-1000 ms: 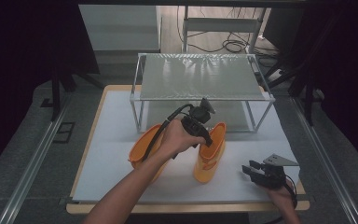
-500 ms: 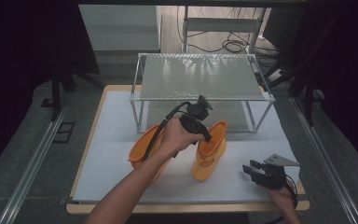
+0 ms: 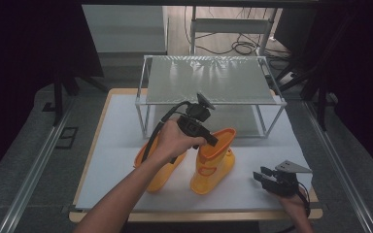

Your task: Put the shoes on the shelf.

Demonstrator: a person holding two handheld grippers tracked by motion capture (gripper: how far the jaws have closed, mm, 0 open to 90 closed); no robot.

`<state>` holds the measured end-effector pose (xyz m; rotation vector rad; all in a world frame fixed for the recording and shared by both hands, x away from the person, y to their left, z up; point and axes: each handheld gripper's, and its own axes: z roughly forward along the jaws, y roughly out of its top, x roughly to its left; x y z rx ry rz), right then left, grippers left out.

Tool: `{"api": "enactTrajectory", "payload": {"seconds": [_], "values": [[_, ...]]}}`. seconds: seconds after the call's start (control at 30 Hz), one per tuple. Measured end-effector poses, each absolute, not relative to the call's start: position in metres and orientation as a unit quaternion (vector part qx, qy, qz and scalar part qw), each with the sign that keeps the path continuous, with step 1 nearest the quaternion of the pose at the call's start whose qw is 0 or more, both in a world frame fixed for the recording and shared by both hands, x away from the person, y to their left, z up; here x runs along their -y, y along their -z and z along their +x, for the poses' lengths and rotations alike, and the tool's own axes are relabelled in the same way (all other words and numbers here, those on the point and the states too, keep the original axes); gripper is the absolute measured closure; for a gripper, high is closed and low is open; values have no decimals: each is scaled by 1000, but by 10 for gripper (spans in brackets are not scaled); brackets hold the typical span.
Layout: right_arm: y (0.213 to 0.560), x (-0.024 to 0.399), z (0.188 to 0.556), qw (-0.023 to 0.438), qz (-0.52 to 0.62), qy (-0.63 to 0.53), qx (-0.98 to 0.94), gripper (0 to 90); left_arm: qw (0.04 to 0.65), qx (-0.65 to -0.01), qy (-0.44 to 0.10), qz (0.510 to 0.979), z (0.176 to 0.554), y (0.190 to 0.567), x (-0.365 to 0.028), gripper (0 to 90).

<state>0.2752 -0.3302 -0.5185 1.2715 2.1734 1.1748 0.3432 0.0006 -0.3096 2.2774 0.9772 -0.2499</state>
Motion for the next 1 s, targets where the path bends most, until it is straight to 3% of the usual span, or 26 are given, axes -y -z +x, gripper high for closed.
{"api": "enactTrajectory", "payload": {"seconds": [0.37,1.0], "values": [[519,329,275,179,450,-414,-770,558,327,-376,69,864,329,304,-40,861],[520,330,275,180,452,-413,-770,557,314,-387,31,866,317,344,-86,858]]}}
